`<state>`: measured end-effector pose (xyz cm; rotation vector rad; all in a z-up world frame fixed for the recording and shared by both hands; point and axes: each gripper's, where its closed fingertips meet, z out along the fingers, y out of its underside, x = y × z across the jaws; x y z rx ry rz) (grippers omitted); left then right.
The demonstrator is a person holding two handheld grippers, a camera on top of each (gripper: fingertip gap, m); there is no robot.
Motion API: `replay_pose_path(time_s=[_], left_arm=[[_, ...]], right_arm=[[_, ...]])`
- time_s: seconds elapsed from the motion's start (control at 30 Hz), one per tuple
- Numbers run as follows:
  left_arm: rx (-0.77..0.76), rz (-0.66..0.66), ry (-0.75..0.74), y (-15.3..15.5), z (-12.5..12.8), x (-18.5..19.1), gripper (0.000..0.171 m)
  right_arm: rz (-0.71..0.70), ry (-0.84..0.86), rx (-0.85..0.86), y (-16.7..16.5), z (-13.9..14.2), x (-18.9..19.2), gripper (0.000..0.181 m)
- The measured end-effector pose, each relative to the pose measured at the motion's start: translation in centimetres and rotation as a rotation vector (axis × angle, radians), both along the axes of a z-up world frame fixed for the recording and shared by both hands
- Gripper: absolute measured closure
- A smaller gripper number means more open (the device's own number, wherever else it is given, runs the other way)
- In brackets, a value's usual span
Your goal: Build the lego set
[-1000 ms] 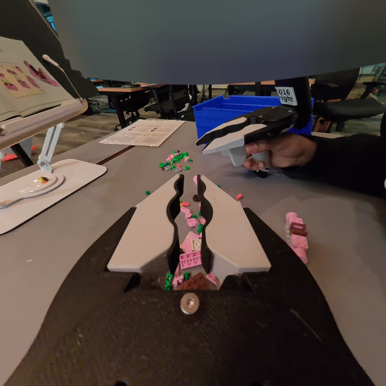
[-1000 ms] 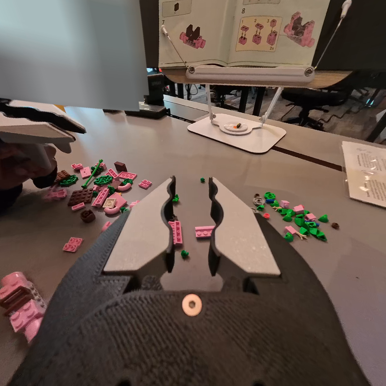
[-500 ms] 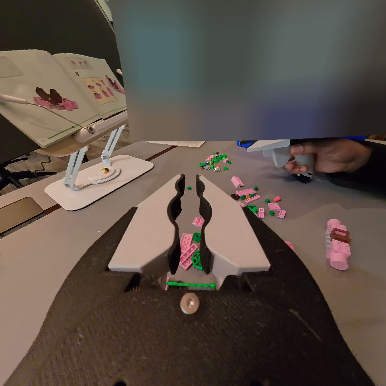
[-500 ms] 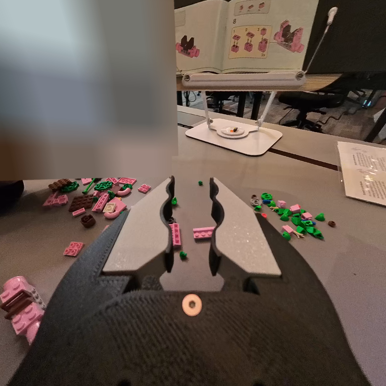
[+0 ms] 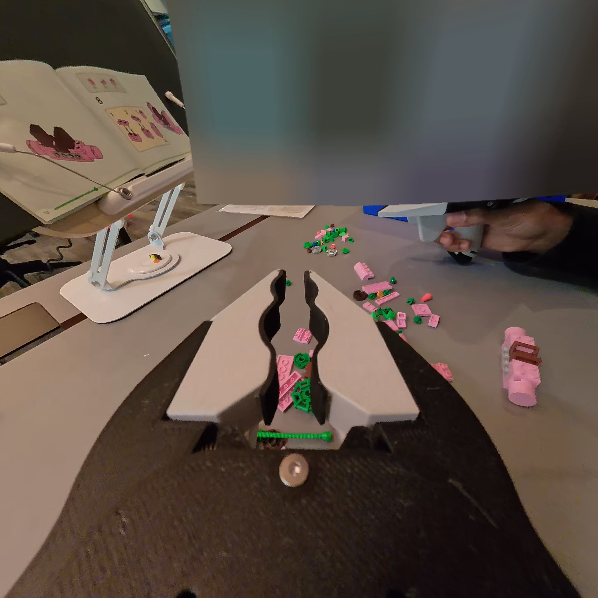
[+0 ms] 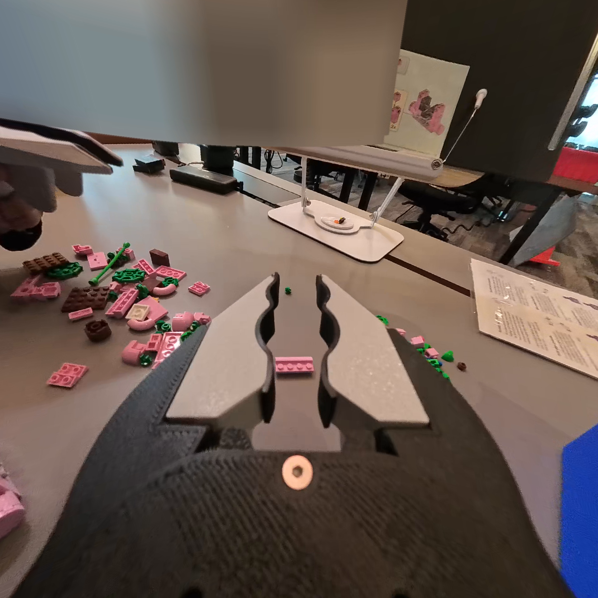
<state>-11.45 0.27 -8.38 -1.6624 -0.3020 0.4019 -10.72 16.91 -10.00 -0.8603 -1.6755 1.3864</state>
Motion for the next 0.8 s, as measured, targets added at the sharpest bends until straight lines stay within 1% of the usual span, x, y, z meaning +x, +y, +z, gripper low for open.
replay_pose_path(time_s=[0.13, 0.23, 0.27, 0.33, 0.4, 0.47, 0.63, 0.8], left_arm=[[0.007, 0.019, -0.007, -0.4, -0.1, -0.5, 0.162], [0.014, 0.054, -0.001, -1.1, 0.1, -1.2, 0.162], [0.005, 0.078, 0.007, -1.5, 0.2, -1.5, 0.162], [-0.044, 0.159, 0.030, -2.9, 0.1, -2.7, 0.169], [-0.083, 0.245, 0.073, -4.7, 0.4, -3.8, 0.171], [-0.091, 0.306, 0.094, -6.3, 0.8, -4.5, 0.171], [-0.091, 0.351, 0.083, -8.1, 0.9, -5.2, 0.170], [-0.101, 0.353, 0.092, -8.2, 1.0, -5.1, 0.170]], right_arm=[[0.019, -0.027, -0.059, -0.2, 0.0, 0.1, 0.160], [0.023, -0.038, -0.072, -0.2, -0.1, 0.0, 0.160], [0.021, -0.037, -0.073, -0.2, -0.1, 0.0, 0.160], [0.021, -0.040, -0.073, -0.2, -0.1, 0.0, 0.160], [0.021, -0.041, -0.075, -0.1, -0.1, 0.0, 0.160], [0.020, -0.044, -0.080, -0.1, -0.2, 0.0, 0.160], [0.024, -0.052, -0.084, -0.1, -0.2, -0.1, 0.160], [0.024, -0.055, -0.085, -0.1, -0.3, -0.2, 0.159]])
